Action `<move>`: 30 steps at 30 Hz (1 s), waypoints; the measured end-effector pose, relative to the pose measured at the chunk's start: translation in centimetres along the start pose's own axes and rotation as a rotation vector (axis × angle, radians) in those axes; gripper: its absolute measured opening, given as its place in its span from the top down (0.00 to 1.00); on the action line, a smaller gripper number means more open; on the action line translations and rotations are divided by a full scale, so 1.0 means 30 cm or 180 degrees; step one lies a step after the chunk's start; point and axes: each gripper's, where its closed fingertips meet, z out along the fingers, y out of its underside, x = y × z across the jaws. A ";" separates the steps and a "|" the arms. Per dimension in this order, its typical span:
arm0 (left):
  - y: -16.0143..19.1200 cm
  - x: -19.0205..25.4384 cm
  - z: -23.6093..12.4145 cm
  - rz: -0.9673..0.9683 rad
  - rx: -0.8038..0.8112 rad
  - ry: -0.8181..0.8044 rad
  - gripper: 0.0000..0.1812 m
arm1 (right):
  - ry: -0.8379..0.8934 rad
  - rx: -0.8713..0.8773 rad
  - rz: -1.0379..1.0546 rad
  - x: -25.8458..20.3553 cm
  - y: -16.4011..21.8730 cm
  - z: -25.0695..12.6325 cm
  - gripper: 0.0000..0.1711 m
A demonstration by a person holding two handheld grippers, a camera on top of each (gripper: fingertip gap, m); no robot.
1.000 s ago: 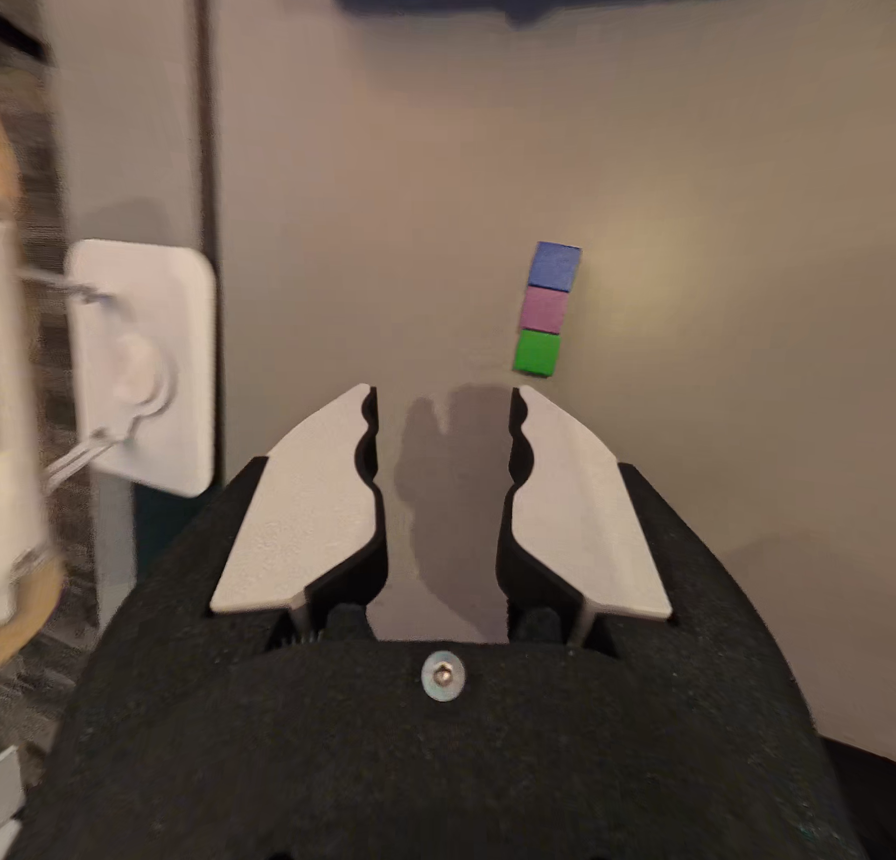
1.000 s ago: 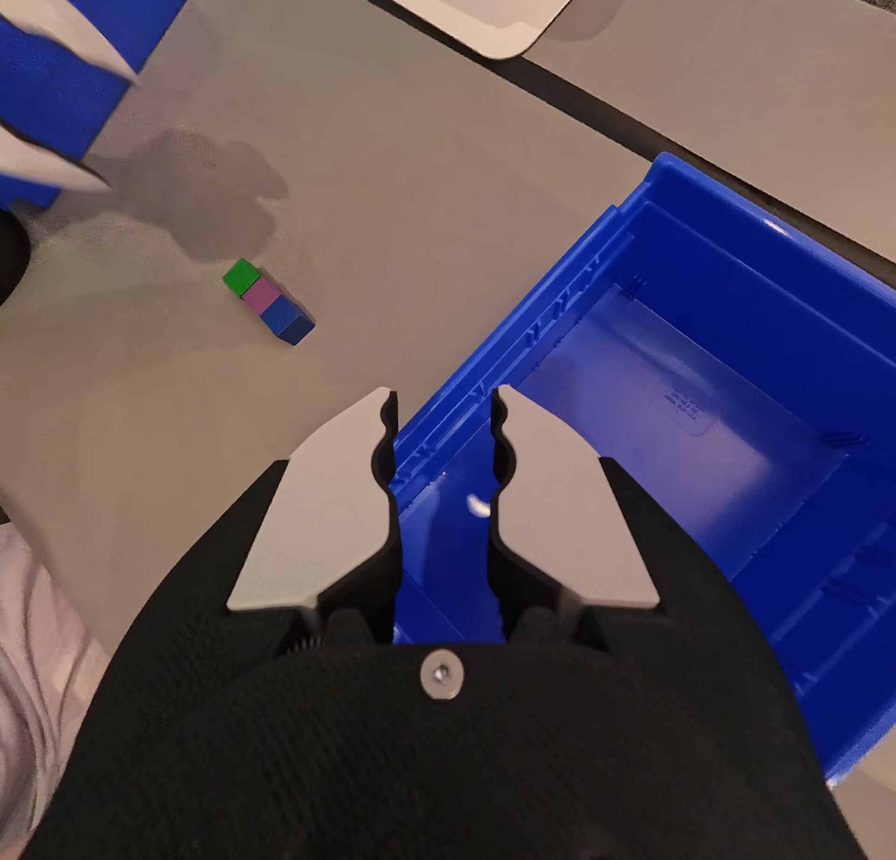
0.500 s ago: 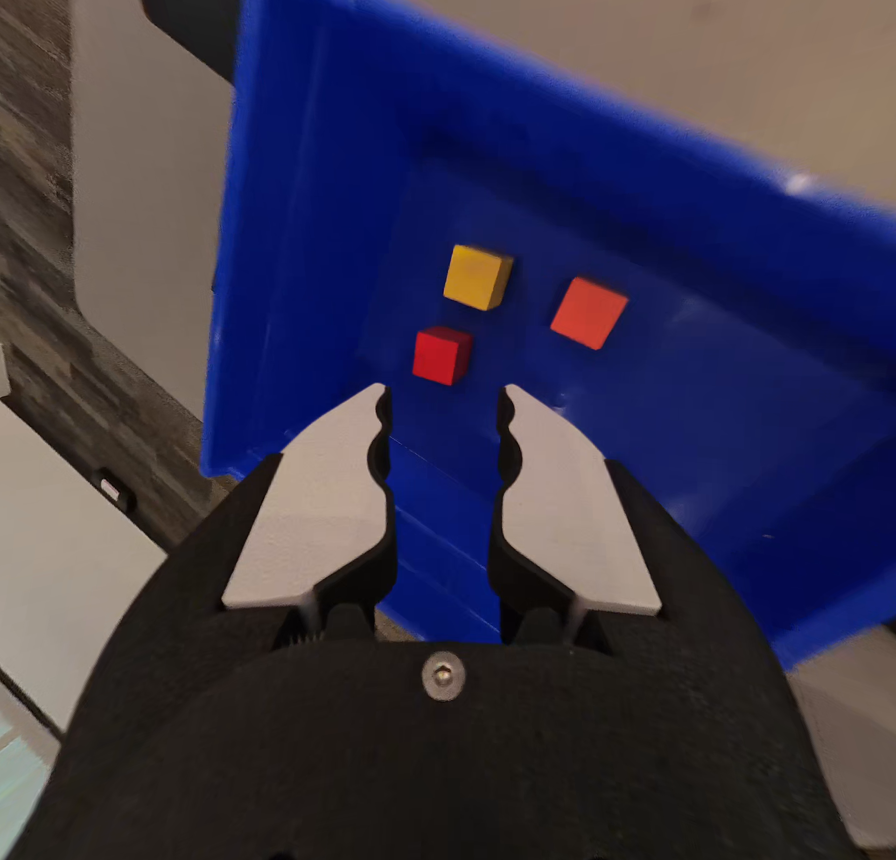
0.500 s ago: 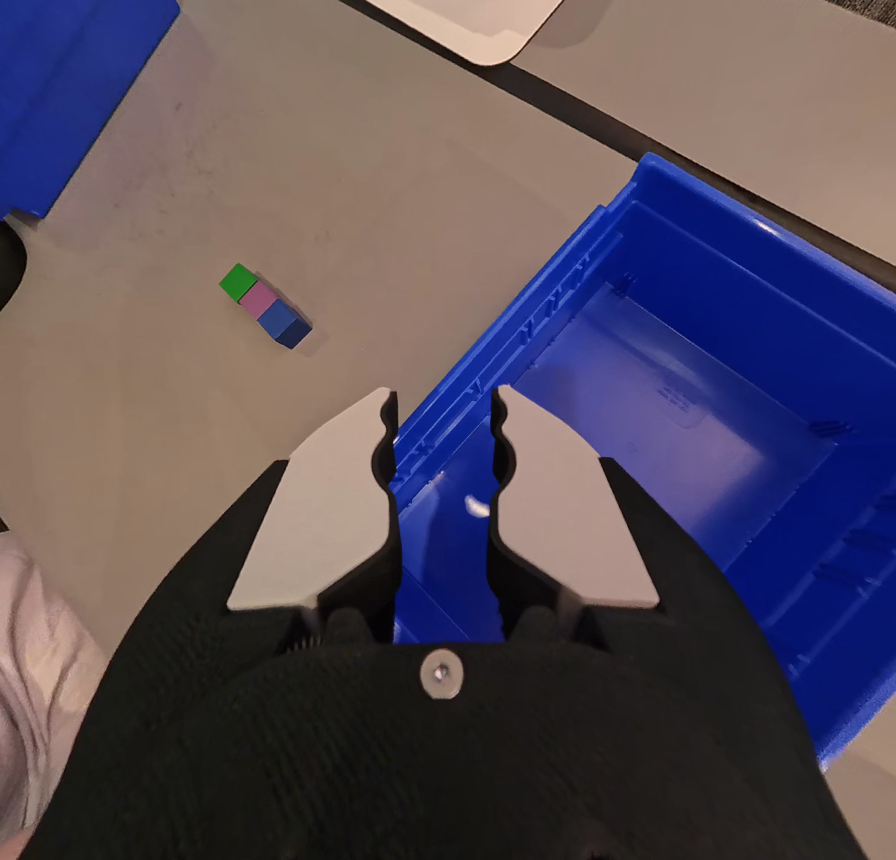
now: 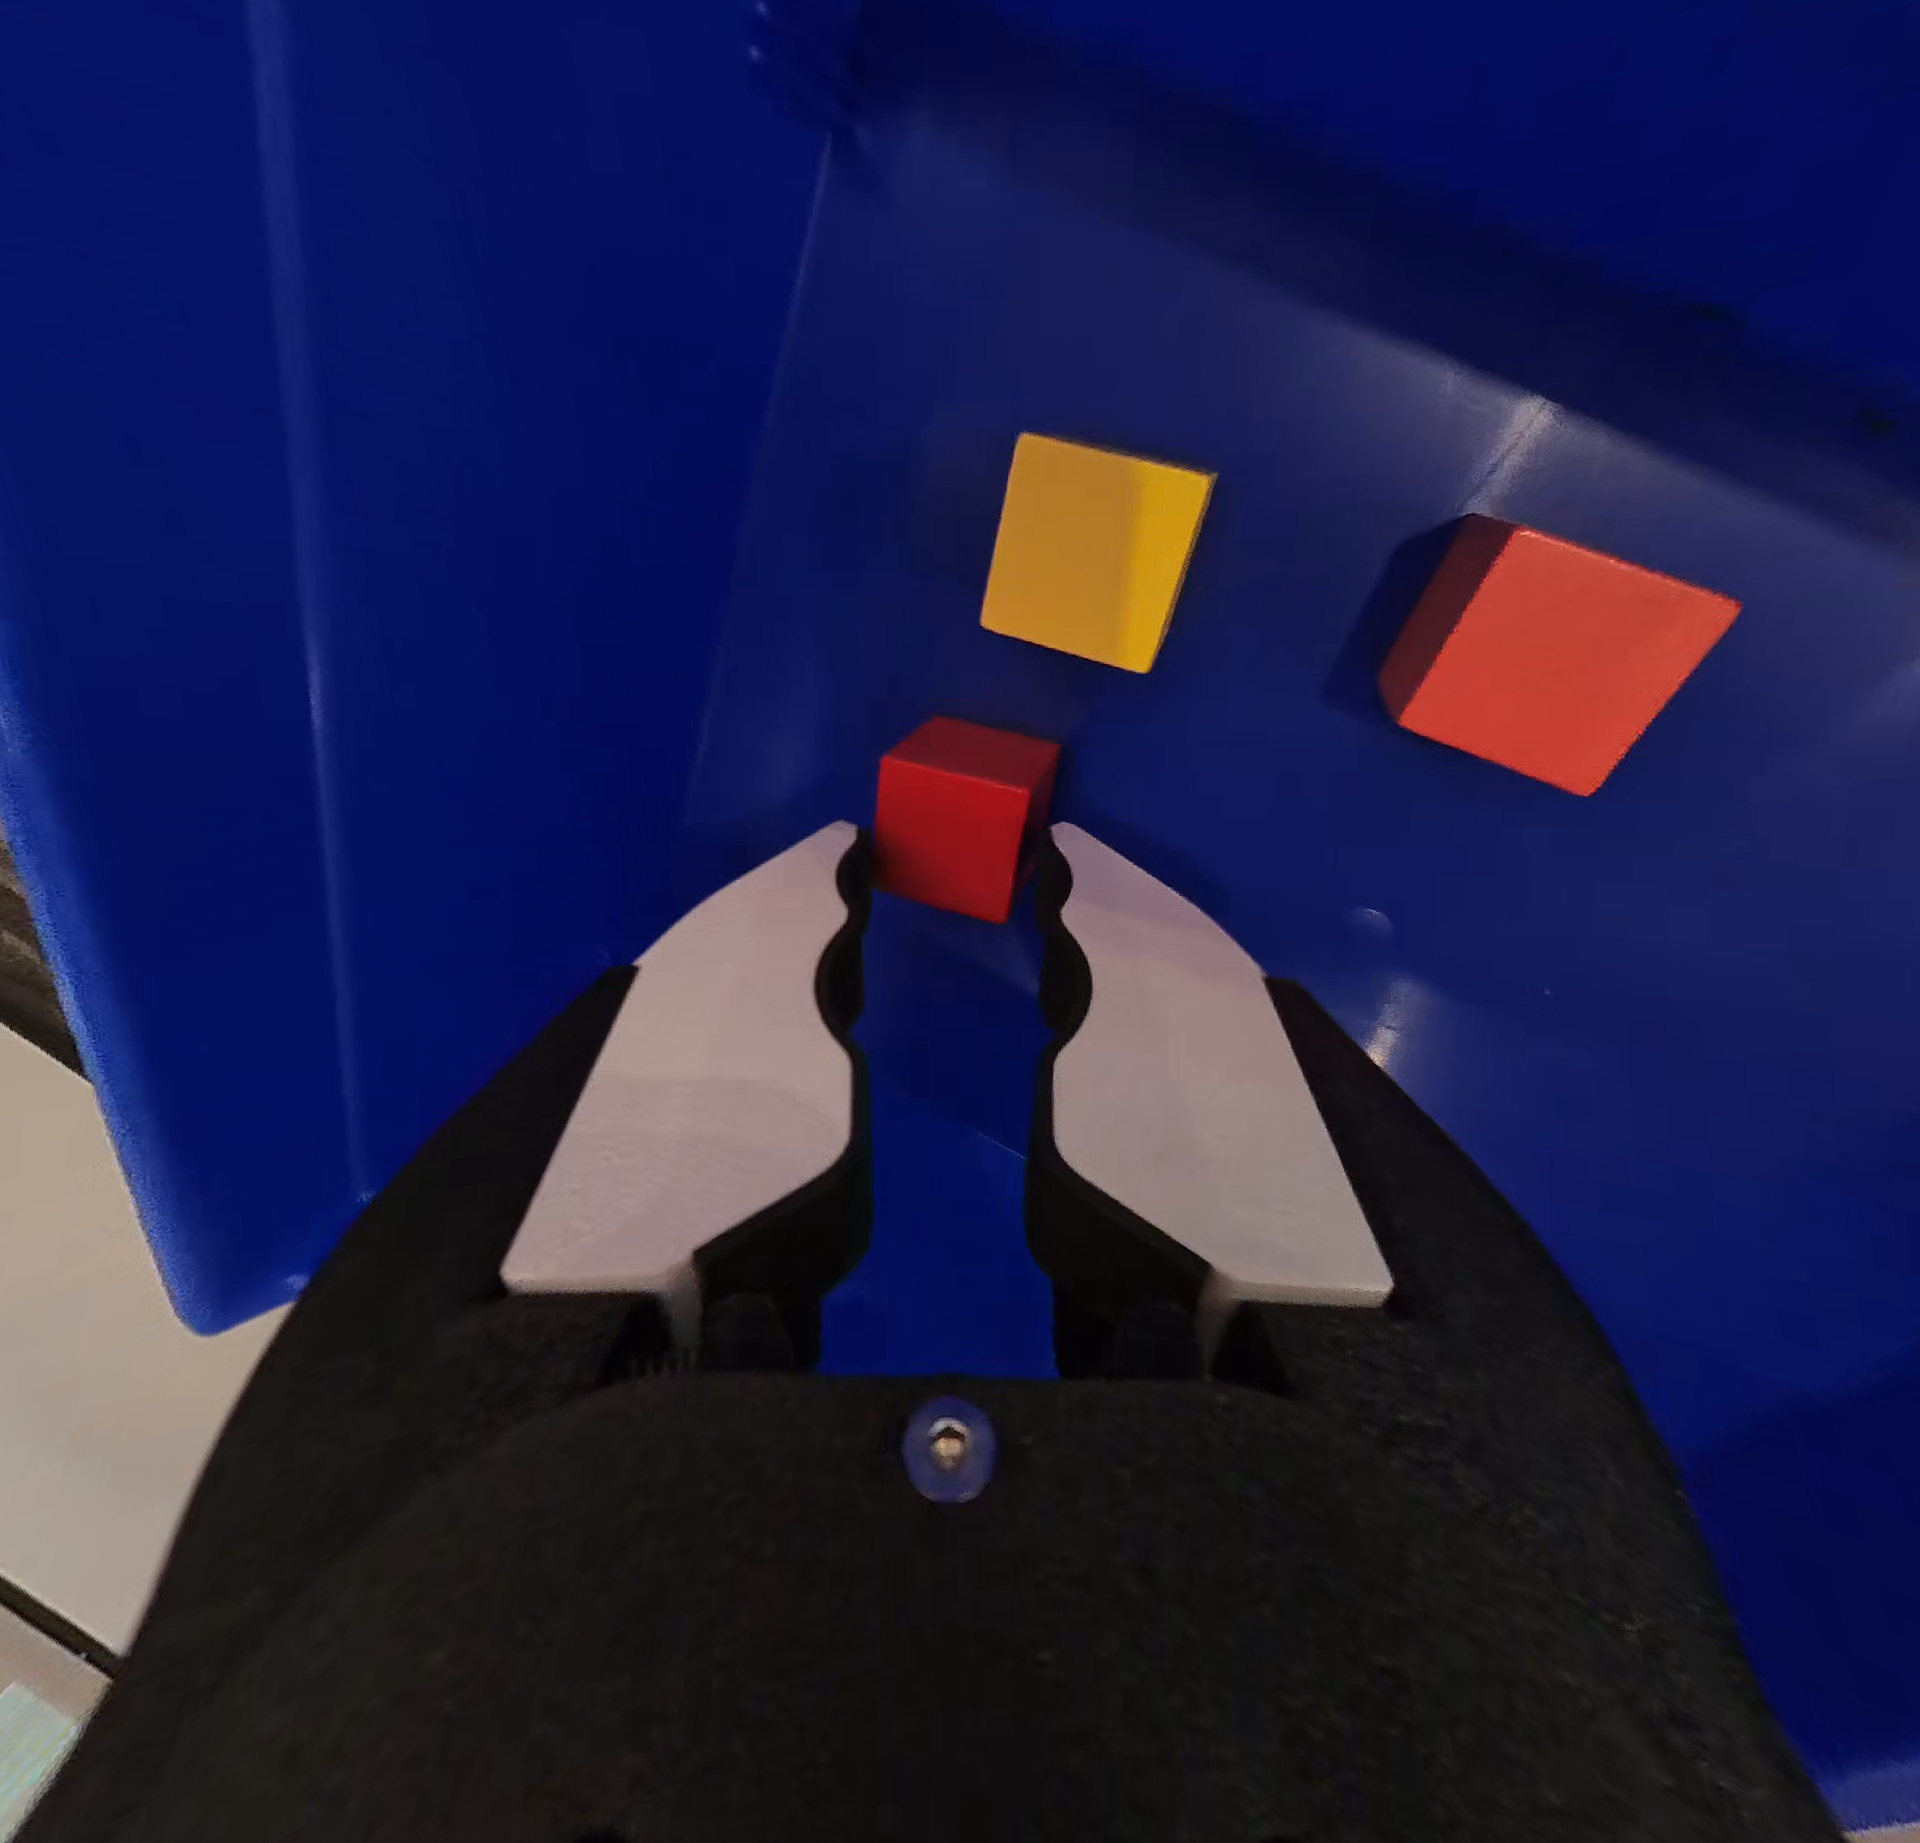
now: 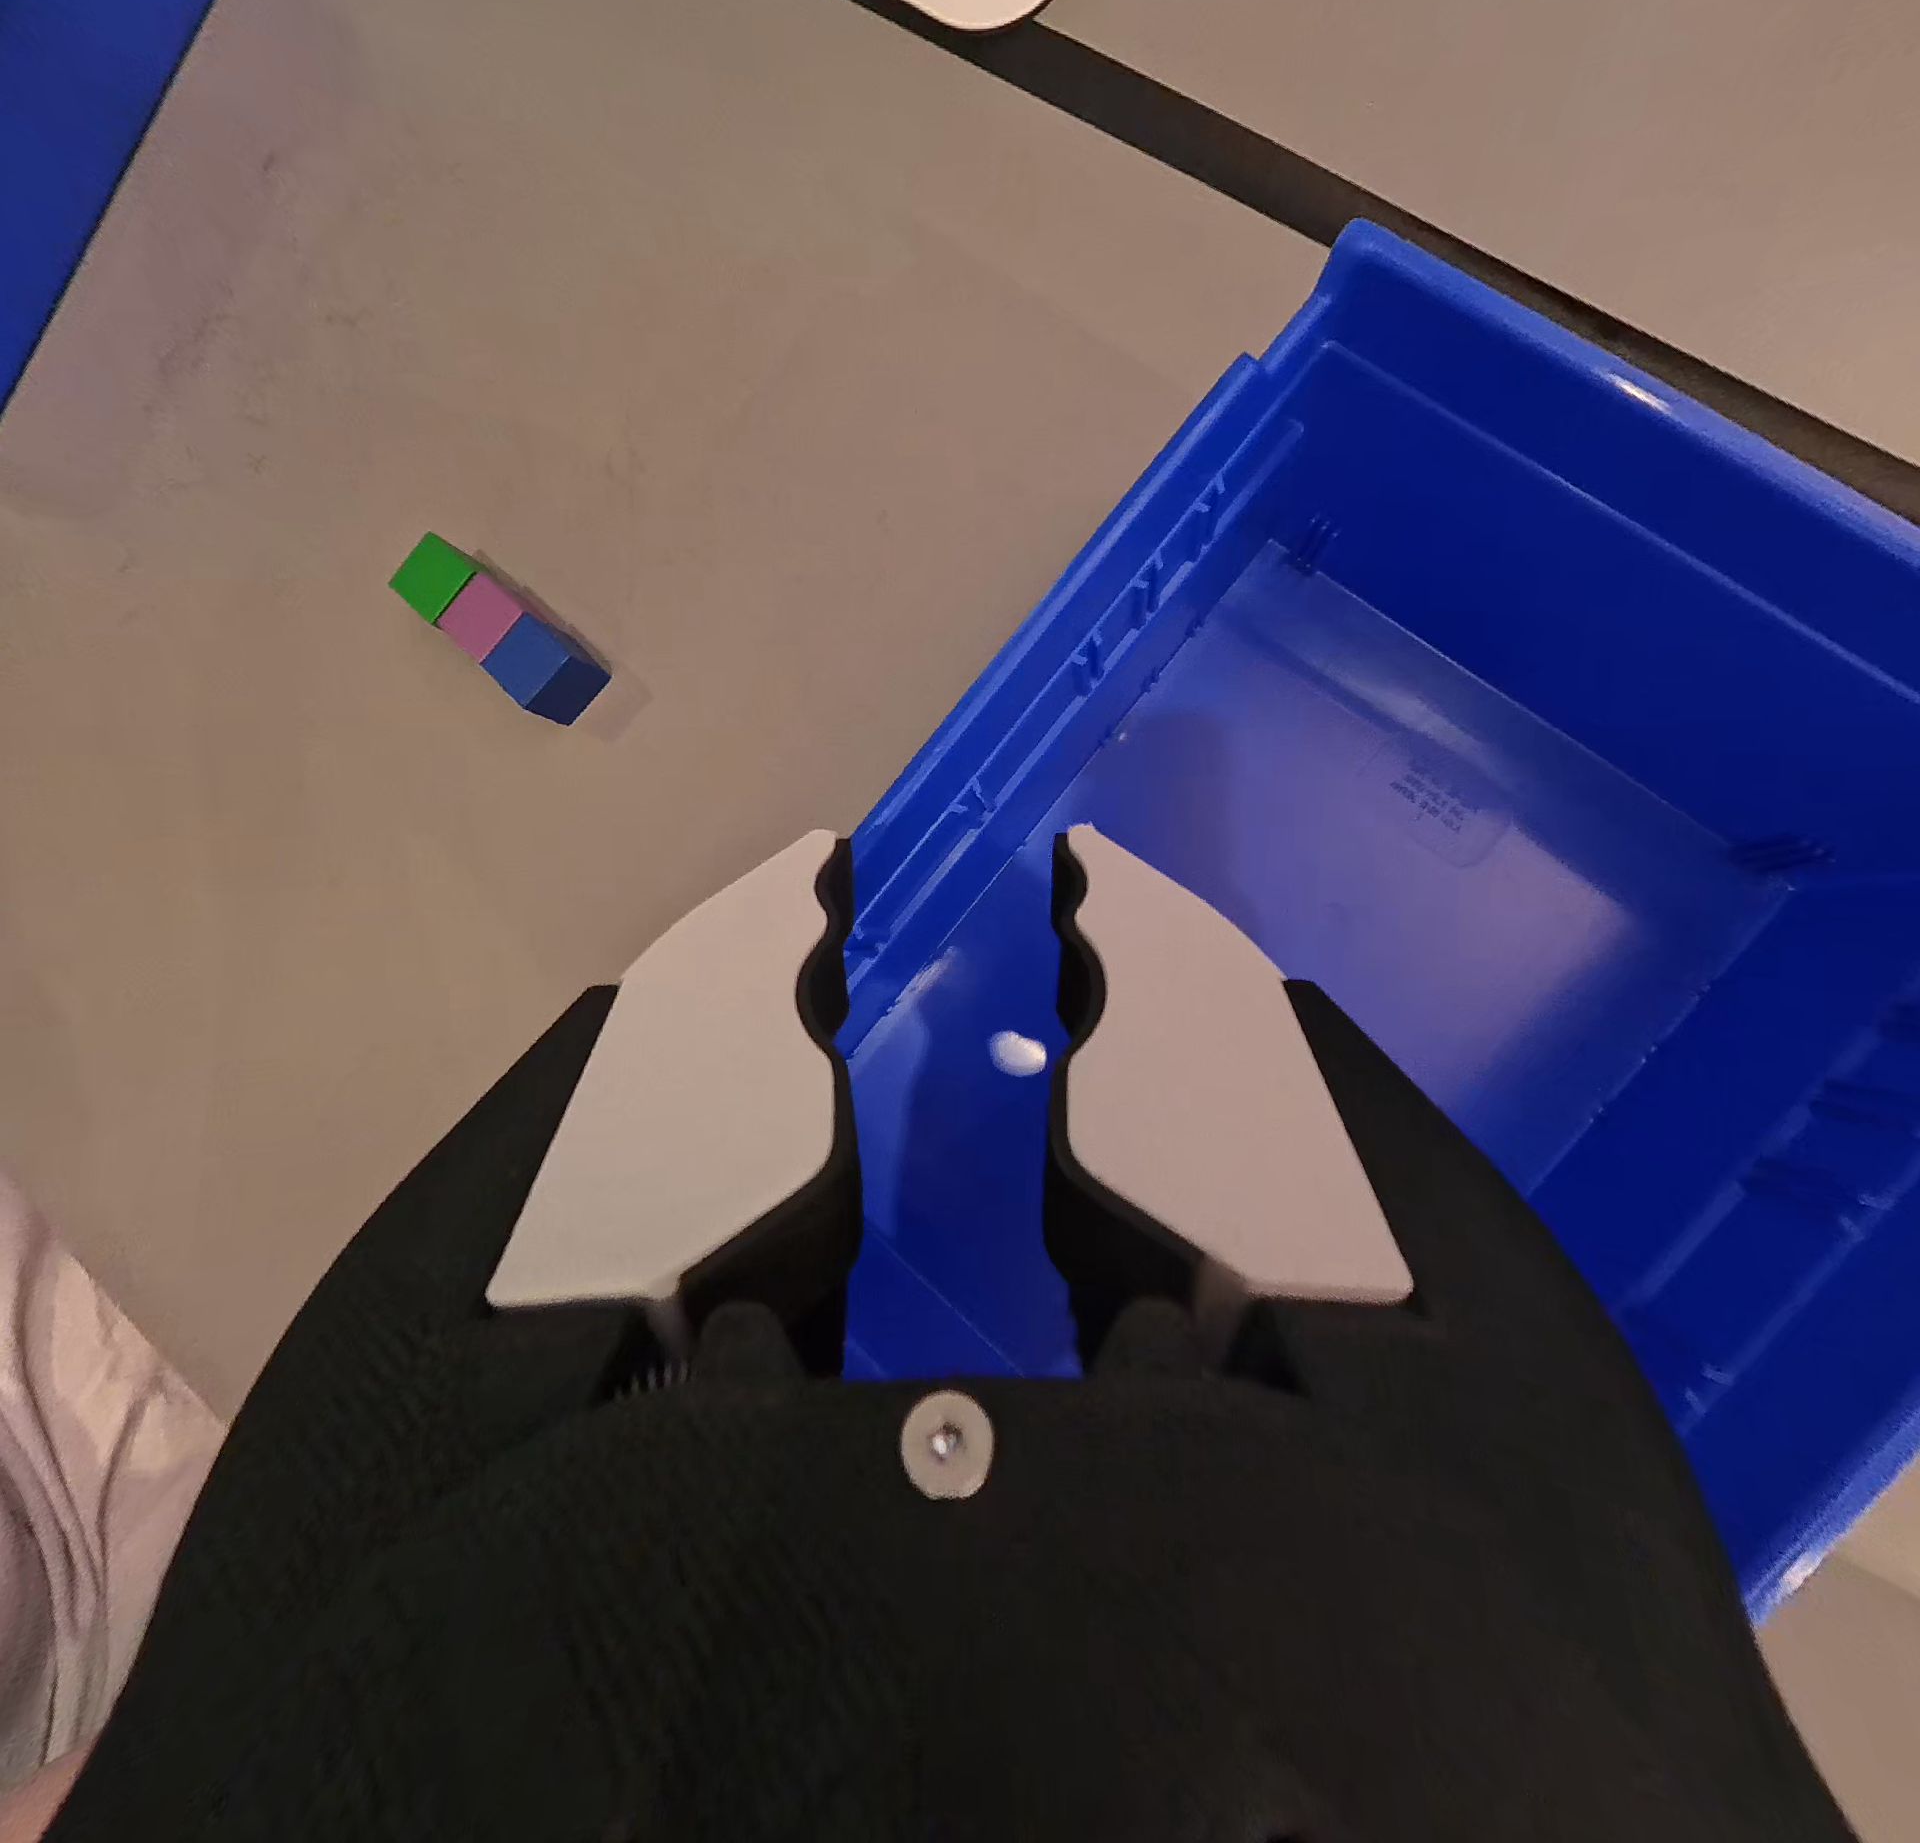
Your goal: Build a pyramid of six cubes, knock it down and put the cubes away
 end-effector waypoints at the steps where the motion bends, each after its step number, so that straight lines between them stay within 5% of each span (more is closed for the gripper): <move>1: -0.001 -0.001 0.002 -0.0003 -0.0002 0.0010 0.83 | -0.0006 -0.0006 0.0004 0.001 0.001 0.002 0.78; 9: -0.005 -0.004 -0.038 -0.0090 0.0049 -0.0029 0.84 | -0.0048 0.0018 0.0020 0.005 0.005 -0.002 0.78; 14: -0.026 -0.048 -0.237 -0.0163 0.0247 -0.0323 0.84 | -0.0070 0.0103 0.0045 0.007 0.000 -0.022 0.78; 18: -0.245 -0.007 -0.538 -0.0156 0.0861 -0.0467 0.84 | -0.0077 0.0140 -0.0022 -0.010 -0.012 -0.034 0.78; 22: -0.584 0.290 -0.723 0.0435 0.1410 -0.0150 0.85 | -0.0104 0.0168 -0.0118 -0.039 -0.023 -0.042 0.78; 25: -0.790 0.555 -0.714 0.0921 0.1570 0.0135 0.85 | -0.0118 0.0173 -0.0164 -0.053 -0.022 -0.049 0.78; 30: -0.963 0.816 -0.522 0.1398 0.1180 0.0308 0.85 | -0.0153 0.0222 -0.0215 -0.066 -0.020 -0.071 0.78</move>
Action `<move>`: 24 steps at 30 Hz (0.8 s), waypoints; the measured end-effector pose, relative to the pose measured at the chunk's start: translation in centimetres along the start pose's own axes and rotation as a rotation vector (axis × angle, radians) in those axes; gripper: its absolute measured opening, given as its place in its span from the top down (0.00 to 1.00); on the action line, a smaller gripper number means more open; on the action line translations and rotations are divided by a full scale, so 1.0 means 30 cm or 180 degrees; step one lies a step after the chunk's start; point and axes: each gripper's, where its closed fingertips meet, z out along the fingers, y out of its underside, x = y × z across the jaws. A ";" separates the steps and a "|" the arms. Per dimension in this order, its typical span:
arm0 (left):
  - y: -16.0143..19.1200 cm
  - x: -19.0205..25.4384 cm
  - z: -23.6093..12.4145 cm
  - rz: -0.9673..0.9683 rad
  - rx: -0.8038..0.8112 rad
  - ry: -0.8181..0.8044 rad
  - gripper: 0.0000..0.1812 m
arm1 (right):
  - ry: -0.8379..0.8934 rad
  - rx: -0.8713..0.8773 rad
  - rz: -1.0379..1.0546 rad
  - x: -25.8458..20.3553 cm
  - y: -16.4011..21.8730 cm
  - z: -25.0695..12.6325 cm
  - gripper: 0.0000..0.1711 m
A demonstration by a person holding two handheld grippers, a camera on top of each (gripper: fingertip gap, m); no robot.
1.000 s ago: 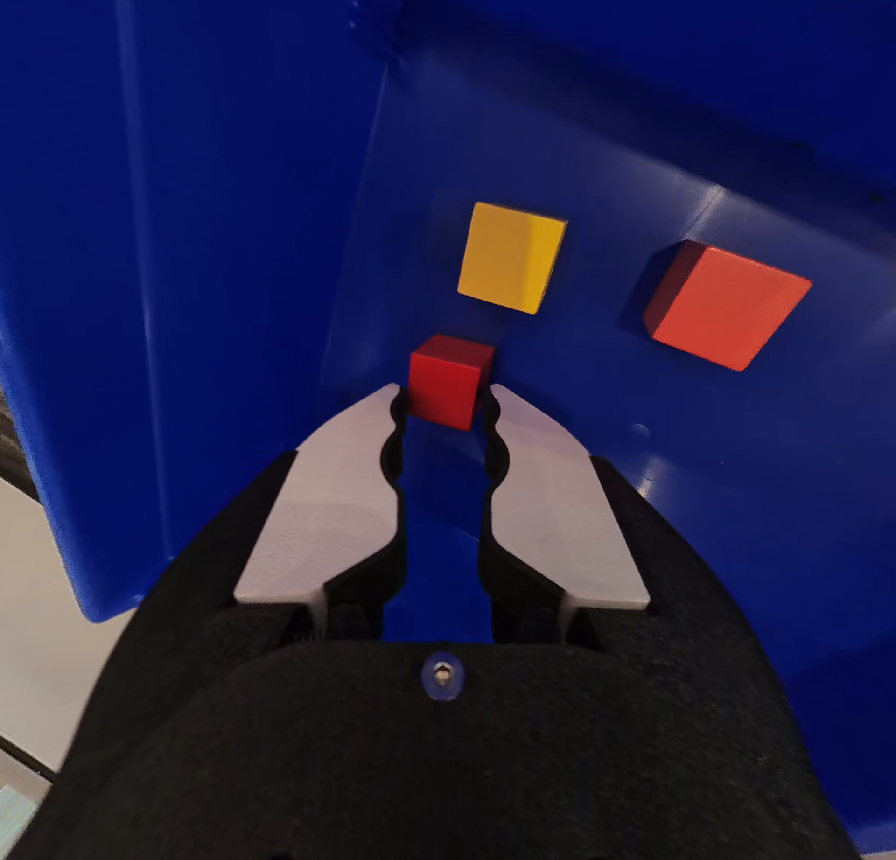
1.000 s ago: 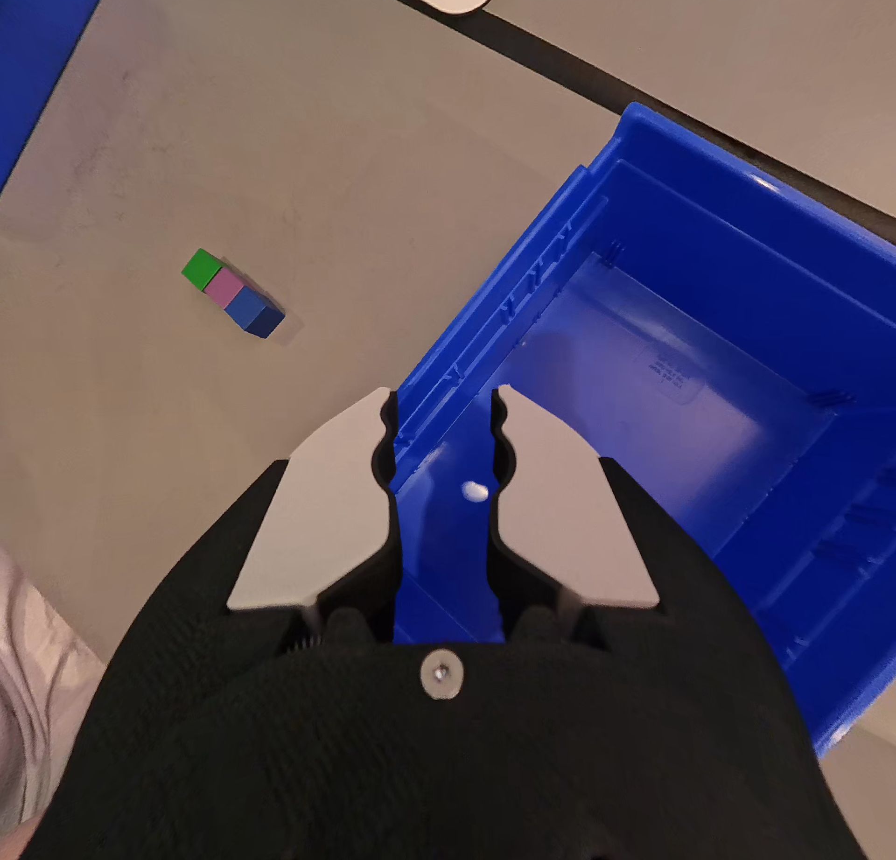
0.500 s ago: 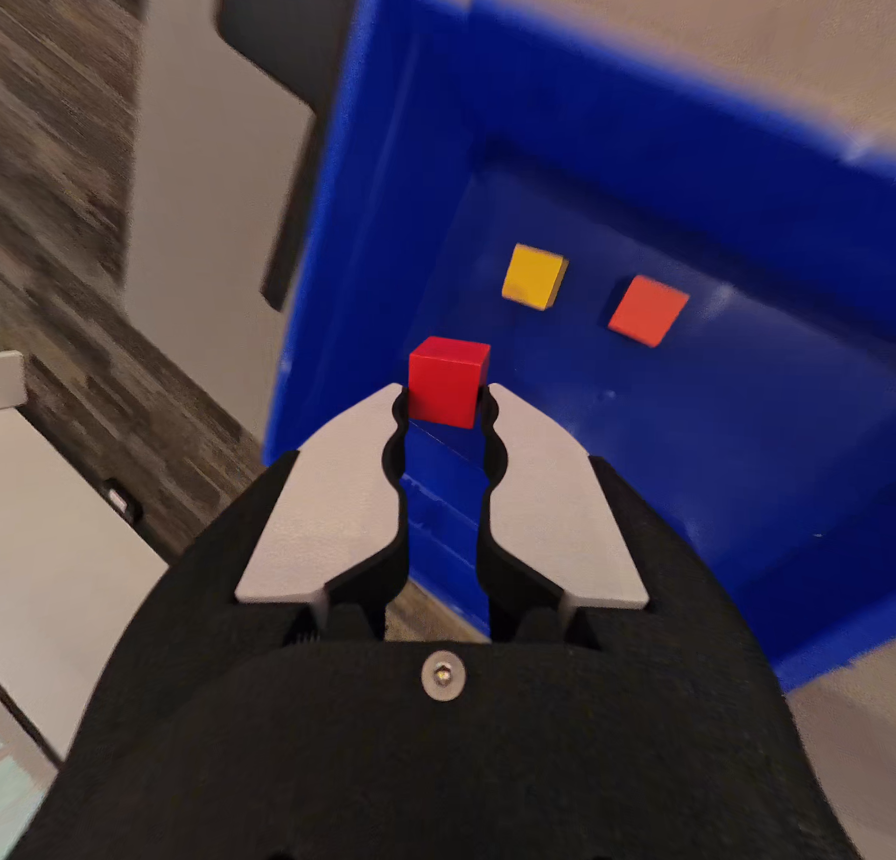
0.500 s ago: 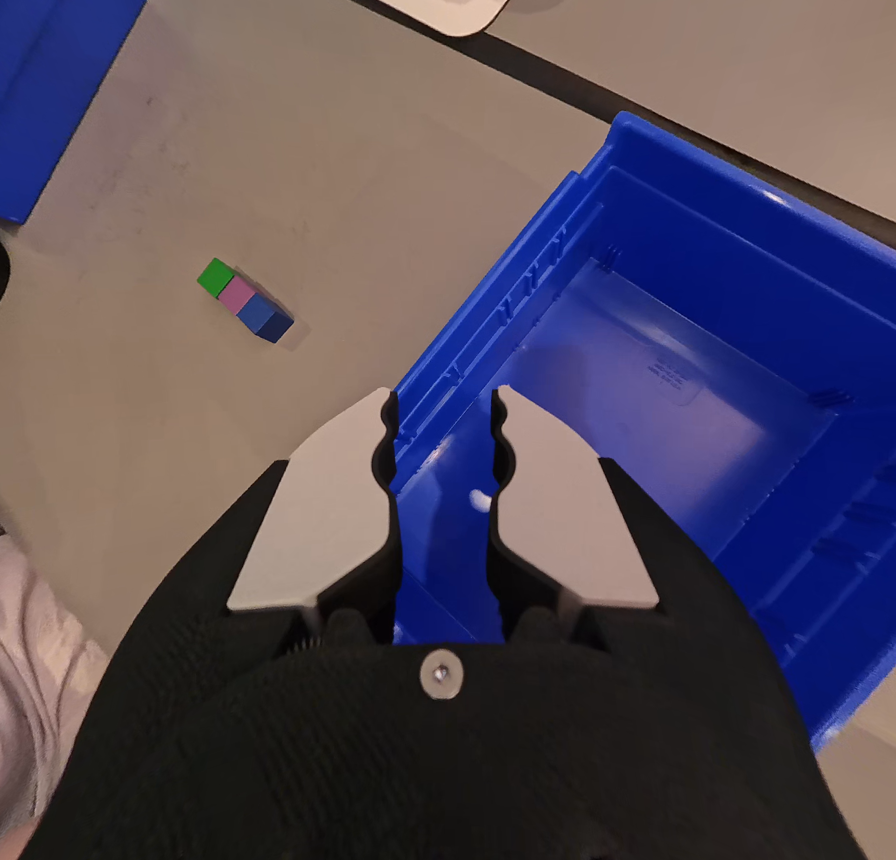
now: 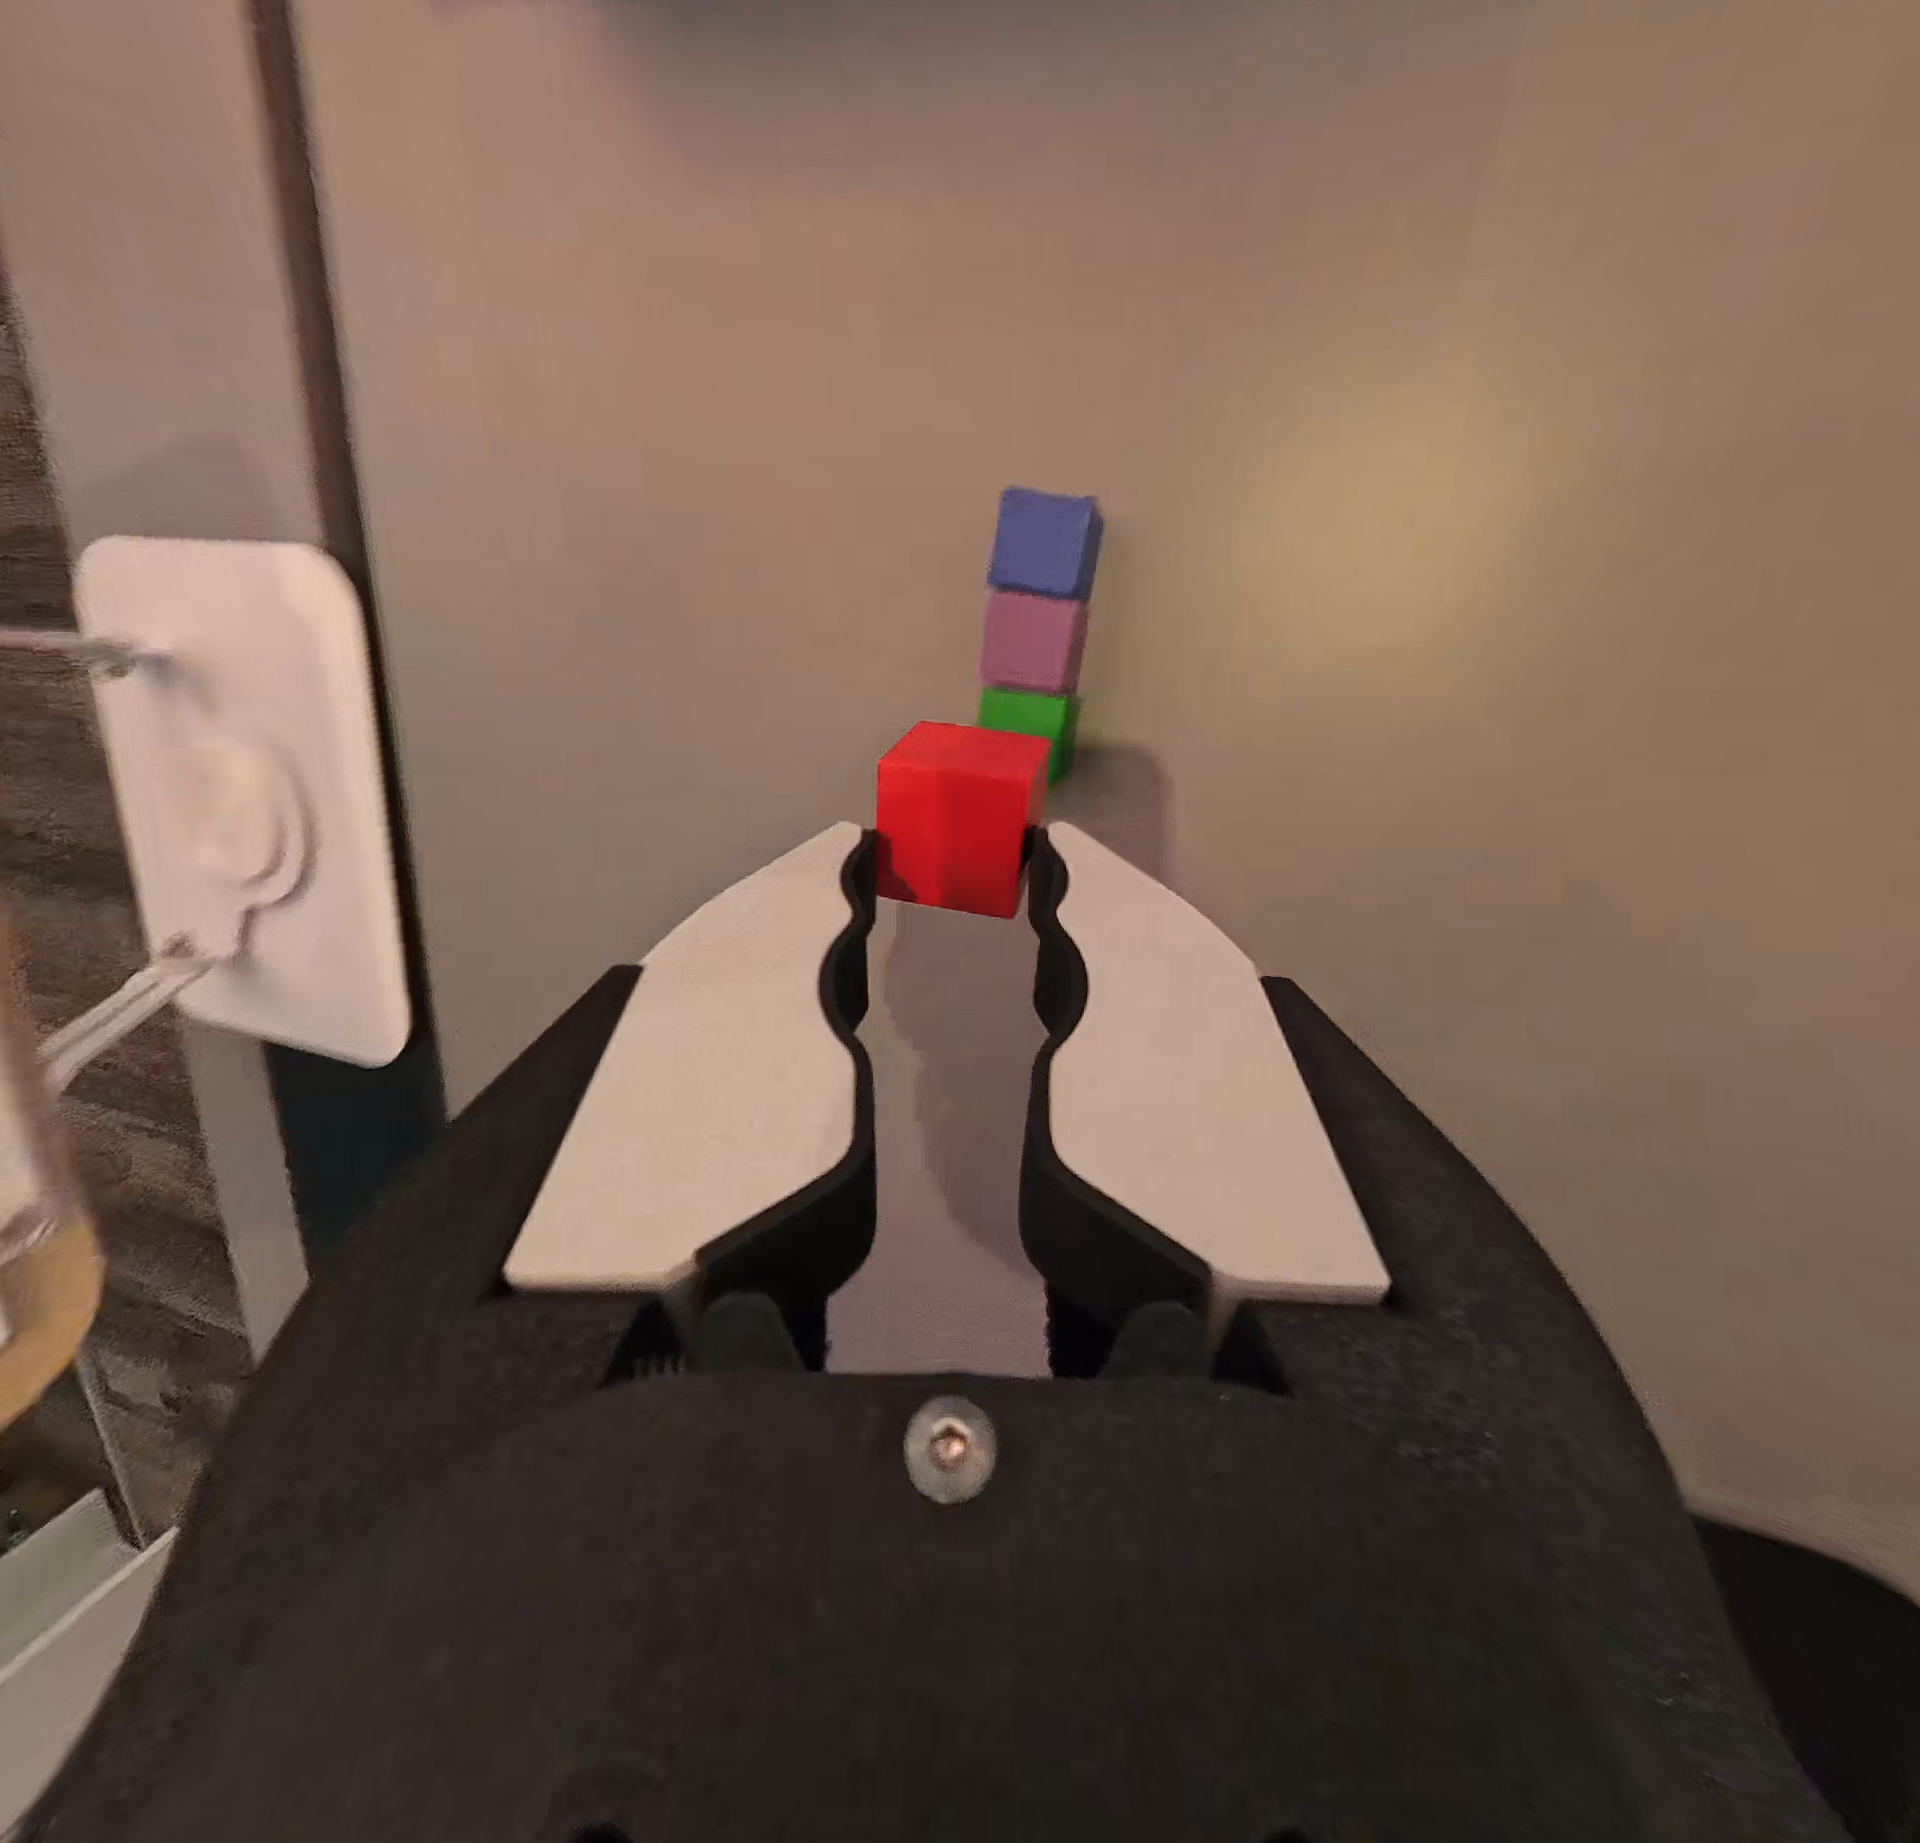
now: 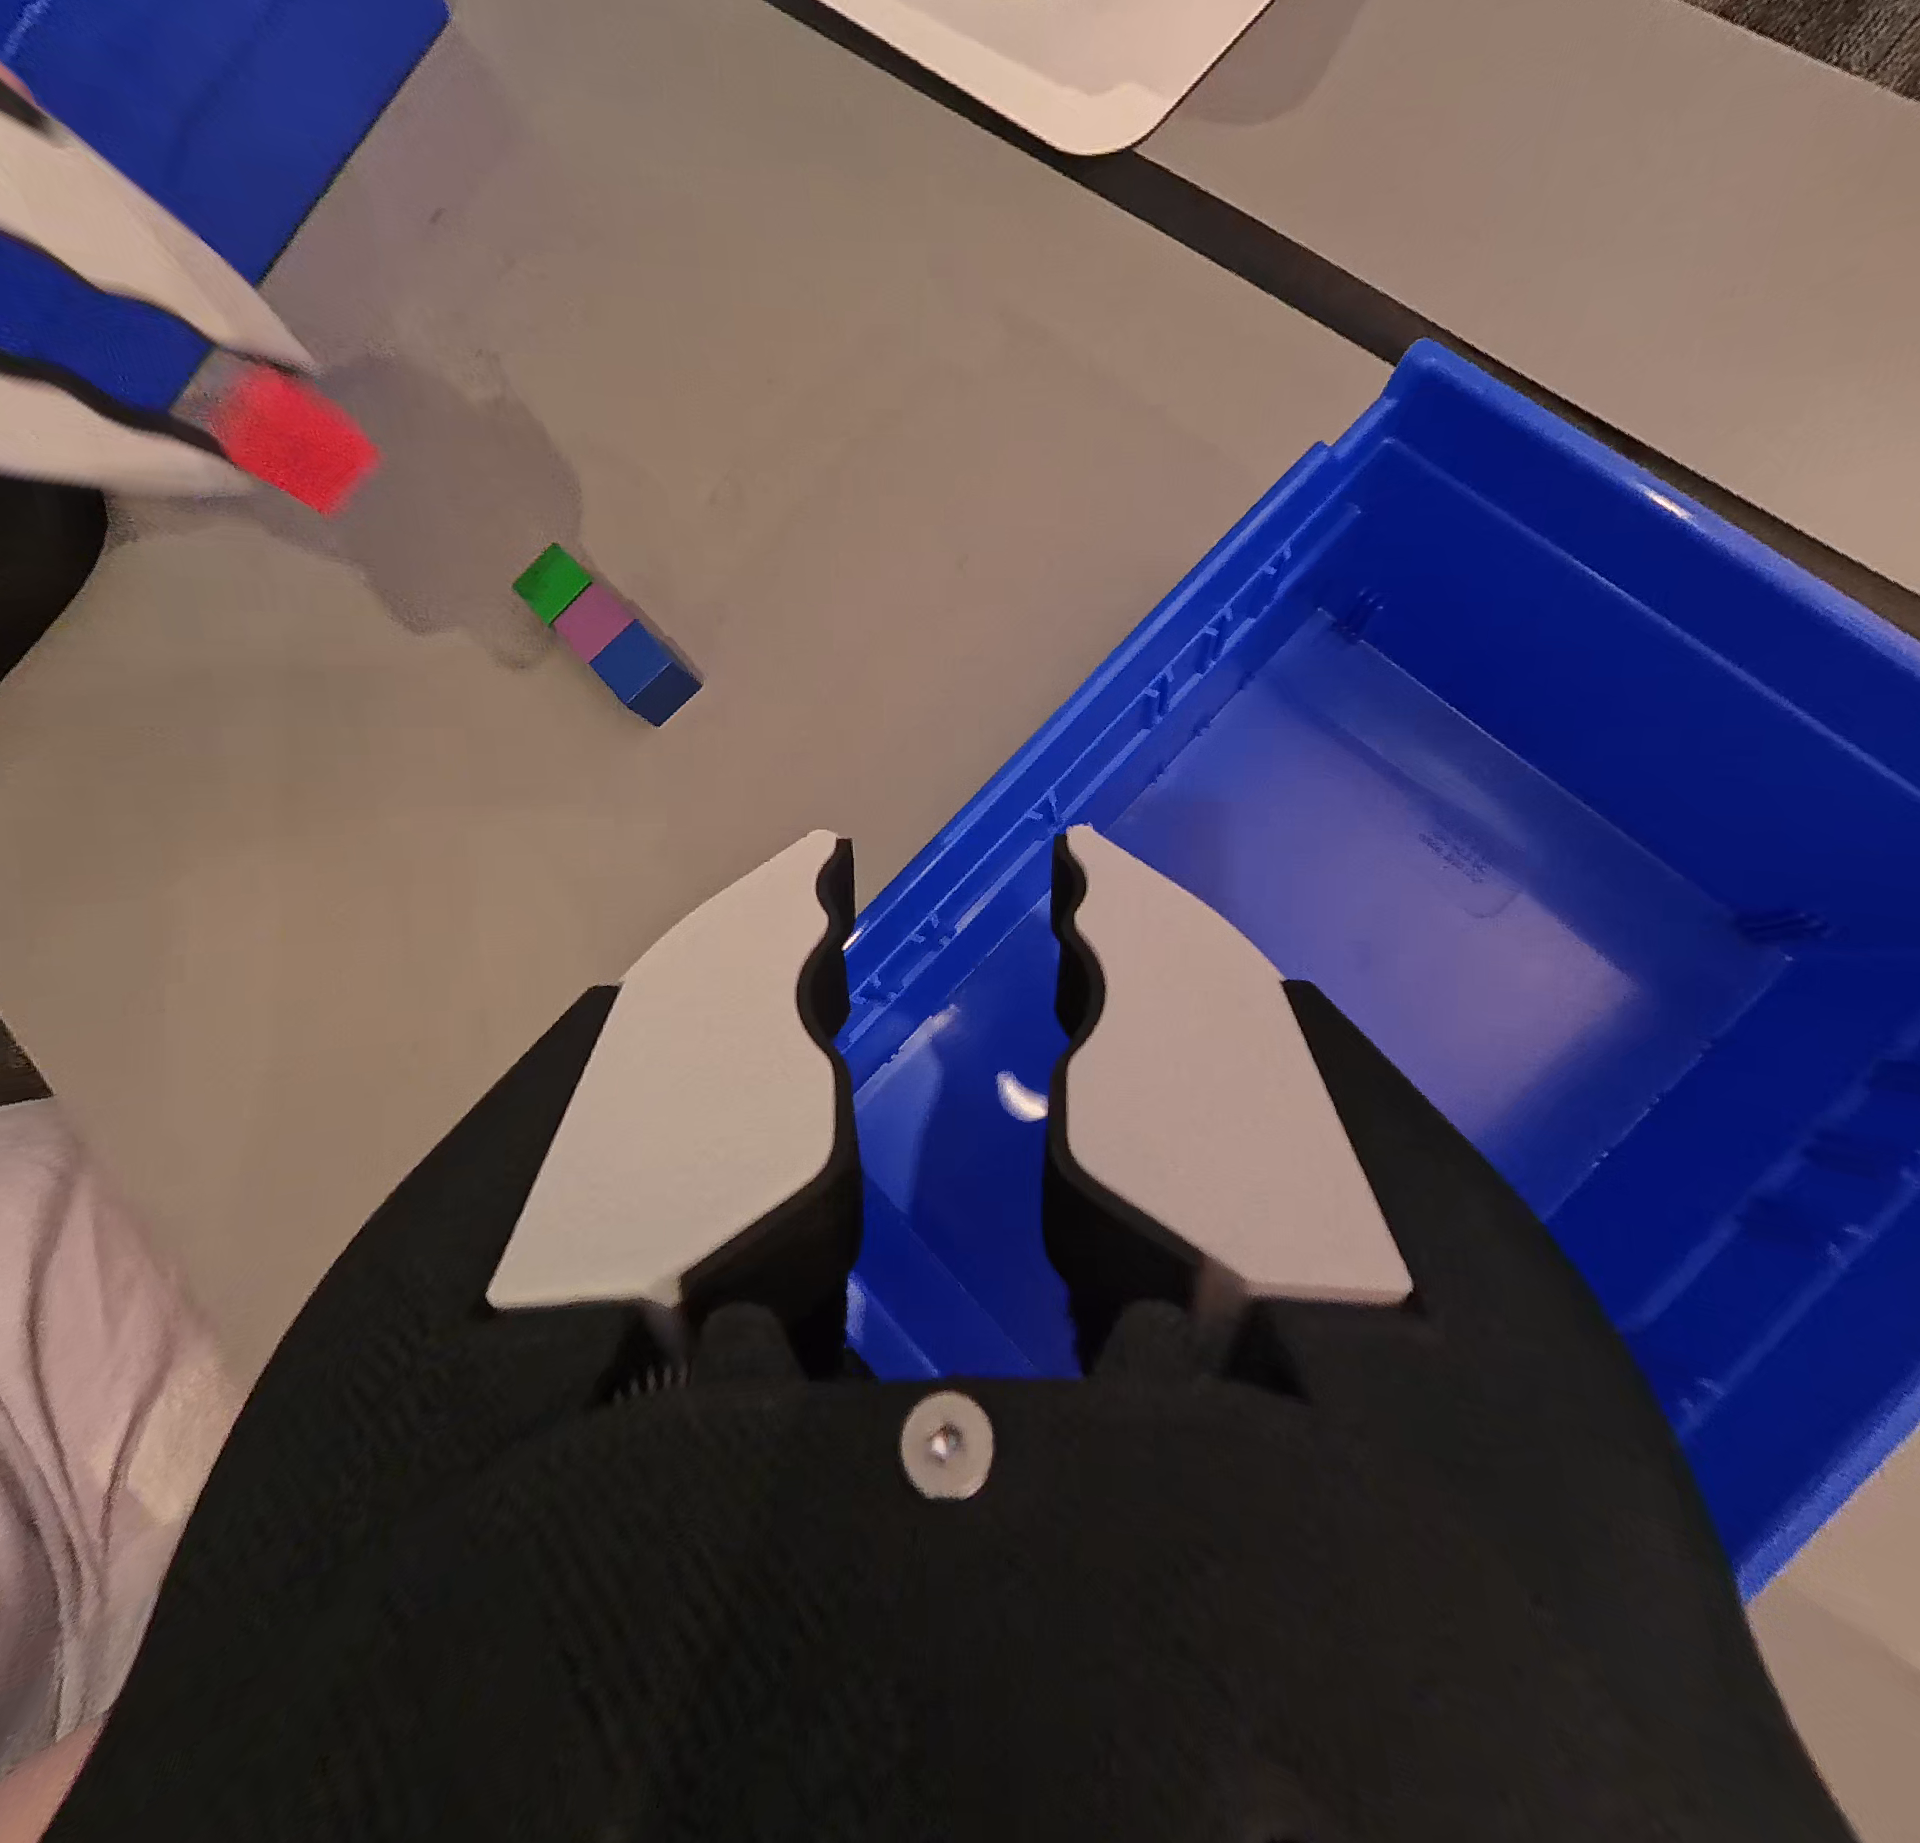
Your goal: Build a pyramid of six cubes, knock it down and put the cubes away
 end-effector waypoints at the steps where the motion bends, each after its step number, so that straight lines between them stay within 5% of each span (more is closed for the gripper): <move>1: -0.019 0.008 0.045 0.0025 -0.0049 -0.0006 0.85 | 0.0001 0.0016 -0.0002 0.000 -0.001 -0.004 0.78; 10: -0.066 0.021 0.239 0.0152 -0.0398 0.0134 0.85 | -0.0050 0.0076 0.0023 0.010 0.009 -0.028 0.78; 24: -0.058 0.041 0.281 0.0124 -0.0470 0.0368 0.85 | -0.0060 0.0063 0.0026 0.014 0.011 -0.026 0.78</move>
